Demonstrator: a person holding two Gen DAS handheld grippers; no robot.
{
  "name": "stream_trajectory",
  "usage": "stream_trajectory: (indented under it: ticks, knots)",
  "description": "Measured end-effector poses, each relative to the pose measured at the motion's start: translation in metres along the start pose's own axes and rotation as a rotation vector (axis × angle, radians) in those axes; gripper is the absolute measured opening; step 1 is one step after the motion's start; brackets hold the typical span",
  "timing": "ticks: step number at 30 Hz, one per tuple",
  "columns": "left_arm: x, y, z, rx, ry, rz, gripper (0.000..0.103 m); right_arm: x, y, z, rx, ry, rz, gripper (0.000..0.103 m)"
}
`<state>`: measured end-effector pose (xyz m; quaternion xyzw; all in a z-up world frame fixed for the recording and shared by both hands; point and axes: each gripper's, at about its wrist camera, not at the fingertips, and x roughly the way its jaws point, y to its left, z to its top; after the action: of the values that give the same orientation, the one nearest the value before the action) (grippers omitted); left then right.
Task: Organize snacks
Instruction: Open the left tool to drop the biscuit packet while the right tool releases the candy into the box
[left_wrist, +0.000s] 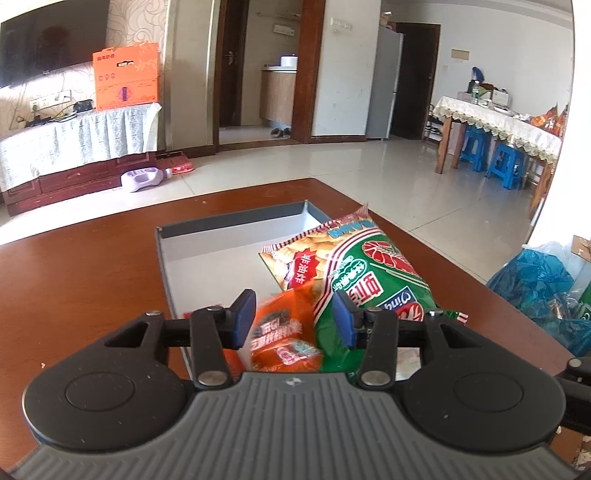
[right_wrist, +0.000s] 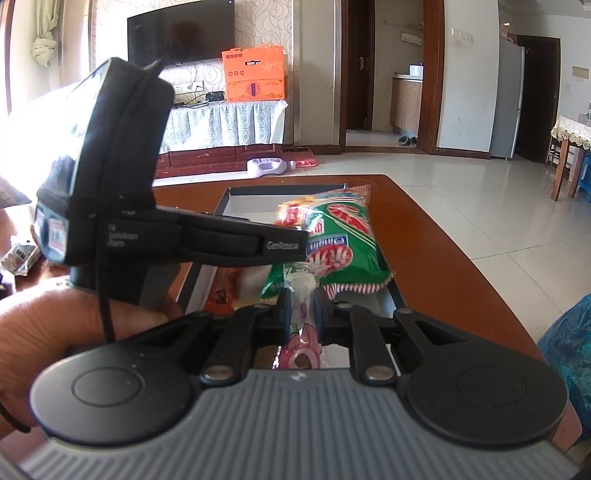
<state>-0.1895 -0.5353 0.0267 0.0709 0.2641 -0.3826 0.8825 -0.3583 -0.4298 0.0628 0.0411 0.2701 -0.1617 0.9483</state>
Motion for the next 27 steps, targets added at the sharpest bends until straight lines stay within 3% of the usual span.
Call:
stream_trajectory:
  ticks: [7,27]
  knots:
    - [-0.005,-0.005,0.001,0.011,-0.019,0.015,0.077,0.002,0.002,0.002,-0.003,0.004,0.002,0.015]
    - [-0.011,-0.007,0.000,0.015,-0.024,0.009,0.081,0.003,0.001,0.002,0.000,-0.051,0.006,0.017]
